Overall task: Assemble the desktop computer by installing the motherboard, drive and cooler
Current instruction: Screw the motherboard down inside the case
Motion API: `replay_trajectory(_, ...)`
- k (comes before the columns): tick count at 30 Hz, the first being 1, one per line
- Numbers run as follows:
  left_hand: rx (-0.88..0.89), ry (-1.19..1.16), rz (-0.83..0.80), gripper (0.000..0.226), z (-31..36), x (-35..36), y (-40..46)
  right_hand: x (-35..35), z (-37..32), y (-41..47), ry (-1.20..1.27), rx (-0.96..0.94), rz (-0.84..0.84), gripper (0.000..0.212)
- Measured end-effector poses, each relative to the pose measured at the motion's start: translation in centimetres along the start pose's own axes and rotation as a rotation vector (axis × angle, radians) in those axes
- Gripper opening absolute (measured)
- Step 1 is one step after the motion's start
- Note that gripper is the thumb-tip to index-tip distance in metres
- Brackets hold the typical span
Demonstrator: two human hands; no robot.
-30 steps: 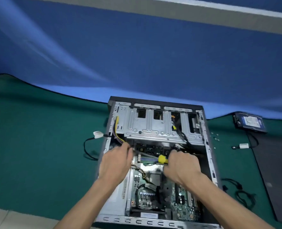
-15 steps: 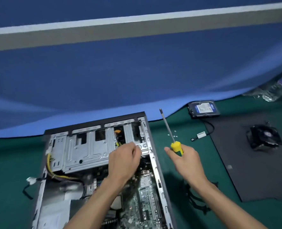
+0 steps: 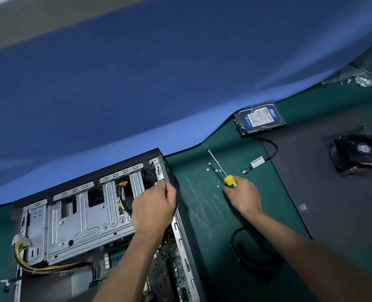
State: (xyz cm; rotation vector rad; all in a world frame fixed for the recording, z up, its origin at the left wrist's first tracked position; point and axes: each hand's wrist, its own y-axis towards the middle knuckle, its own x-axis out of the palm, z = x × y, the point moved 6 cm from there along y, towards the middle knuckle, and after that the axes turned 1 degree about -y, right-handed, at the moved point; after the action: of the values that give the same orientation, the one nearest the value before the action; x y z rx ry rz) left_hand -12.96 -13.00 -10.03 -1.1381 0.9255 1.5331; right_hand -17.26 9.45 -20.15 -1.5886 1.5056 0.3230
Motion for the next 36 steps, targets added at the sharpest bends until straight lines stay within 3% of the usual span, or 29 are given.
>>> replay_trajectory(12,-0.016,0.025,0.024,0.037,0.0,0.1,0.2,3.3,0.4,2.8,-0.087,0.054,-0.063,0.023)
replay_trajectory(18,0.023,-0.026,0.089,0.037,0.4,-0.7,0.0,2.6,0.1,1.4,0.191,0.077,-0.087,0.033)
replay_trajectory(21,0.107,-0.022,0.167,0.03,1.2,-1.7,-0.5,1.4,-1.0,-0.7,0.375,0.043,-0.123,0.023)
replay_trajectory(23,0.255,0.048,0.181,0.029,2.2,-2.0,-0.7,0.3,-2.0,-2.5,0.458,0.017,-0.143,0.018)
replay_trajectory(25,0.418,0.161,0.175,0.029,3.2,-2.1,-0.7,-0.8,-3.7,-4.2,0.507,-0.024,-0.161,0.015)
replay_trajectory(27,0.416,0.171,0.105,0.028,3.5,-2.3,-0.6,-2.1,-5.6,-5.9,0.556,-0.07,-0.168,0.012)
replay_trajectory(29,0.189,-0.019,0.016,0.023,2.9,-3.0,-0.6,-3.2,-7.6,-7.7,0.614,-0.111,-0.163,0.012)
replay_trajectory(32,-0.16,-0.644,-0.265,0.034,2.7,-3.1,-1.9,-4.4,-10.4,-10.6,0.658,-0.186,-0.15,0.017)
replay_trajectory(34,-0.277,-0.983,-0.519,0.047,3.2,-3.5,-3.5,-4.6,-12.0,-12.6,0.662,-0.234,-0.146,0.019)
replay_trajectory(36,-0.304,-1.077,-0.572,0.054,2.6,-4.9,-5.0,-4.3,-13.3,-14.6,0.694,-0.263,-0.157,0.016)
